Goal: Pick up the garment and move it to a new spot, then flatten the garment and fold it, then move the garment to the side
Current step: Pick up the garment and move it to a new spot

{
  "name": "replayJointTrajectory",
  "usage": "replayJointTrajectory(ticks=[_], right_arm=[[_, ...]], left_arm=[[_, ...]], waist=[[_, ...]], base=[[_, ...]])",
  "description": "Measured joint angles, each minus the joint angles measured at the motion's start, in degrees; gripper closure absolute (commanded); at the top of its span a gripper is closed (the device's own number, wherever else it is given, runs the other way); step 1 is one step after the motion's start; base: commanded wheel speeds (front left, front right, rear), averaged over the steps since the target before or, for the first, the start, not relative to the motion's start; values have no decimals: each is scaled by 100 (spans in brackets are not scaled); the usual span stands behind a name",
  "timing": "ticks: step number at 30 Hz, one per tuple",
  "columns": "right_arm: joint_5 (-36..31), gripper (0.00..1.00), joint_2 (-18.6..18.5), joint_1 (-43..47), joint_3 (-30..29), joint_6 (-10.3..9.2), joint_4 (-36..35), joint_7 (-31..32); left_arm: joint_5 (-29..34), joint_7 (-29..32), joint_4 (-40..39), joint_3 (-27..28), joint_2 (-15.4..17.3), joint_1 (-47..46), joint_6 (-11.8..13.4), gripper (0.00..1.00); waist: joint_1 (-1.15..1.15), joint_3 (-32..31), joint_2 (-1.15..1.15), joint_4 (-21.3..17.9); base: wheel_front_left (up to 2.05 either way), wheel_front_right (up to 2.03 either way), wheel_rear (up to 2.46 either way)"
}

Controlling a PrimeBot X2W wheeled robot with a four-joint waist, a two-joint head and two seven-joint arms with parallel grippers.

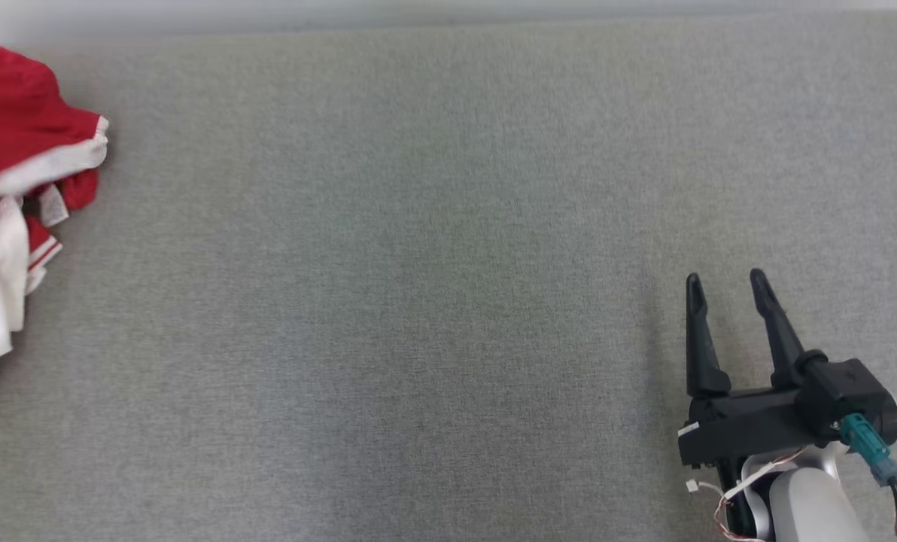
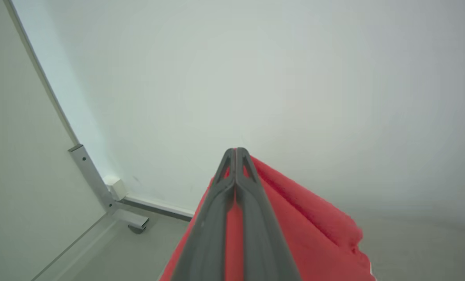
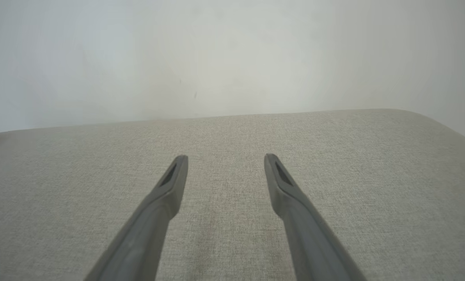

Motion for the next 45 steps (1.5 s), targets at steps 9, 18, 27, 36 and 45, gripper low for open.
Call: replayJointTrajectory(ticks=[9,18,27,36,45], right_arm=[[275,0,3,102,148,0,335,-154],[591,0,2,186,359,0,656,-291],[825,0,3,236,349,0,856,-335],[890,0,-1,233,424,0,784,-336],[936,0,2,126,489,0,712,-337]], left_arm=[[84,229,-1391,-470,-275,-906,-89,100],[-160,976,-2740,-836,-756,-1140,-112,100],[-165,1371,-3927,-1346,-1201,-792,-2,100],[-286,1340,-4039,-1757,-1747,115,190,100],[-369,970,-2891,-2020,-1983,1231,210,100]], waist=[[0,-568,0,35],[0,-847,-1,-441],[0,-937,-1,-1191],[1,-878,0,-1842],[1,-662,0,-2095]], base=[[0,0,0],[0,0,0],[0,0,0],[0,0,0],[0,0,0]])
